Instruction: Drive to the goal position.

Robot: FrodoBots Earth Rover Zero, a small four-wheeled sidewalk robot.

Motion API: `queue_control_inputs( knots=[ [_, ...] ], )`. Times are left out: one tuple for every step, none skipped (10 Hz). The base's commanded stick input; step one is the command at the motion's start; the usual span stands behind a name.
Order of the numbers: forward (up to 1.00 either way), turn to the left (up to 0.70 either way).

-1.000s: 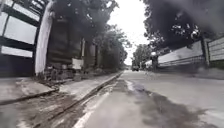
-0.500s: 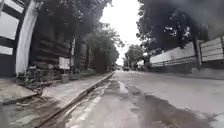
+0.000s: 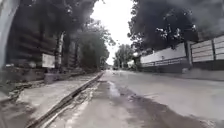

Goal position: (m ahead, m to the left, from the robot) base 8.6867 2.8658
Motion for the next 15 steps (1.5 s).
queue_control_inputs(
  knots=[
    [0.7,0.0],
    [0.7,0.0],
    [0.7,0.0],
    [0.7,0.0],
    [0.7,0.0],
    [0.7,0.0],
    [0.7,0.0],
    [0.7,0.0],
    [0.7,0.0],
    [0.7,0.0],
    [0.7,0.0],
    [0.7,0.0],
    [0.7,0.0],
    [0.7,0.0],
    [0.7,0.0]
  ],
)
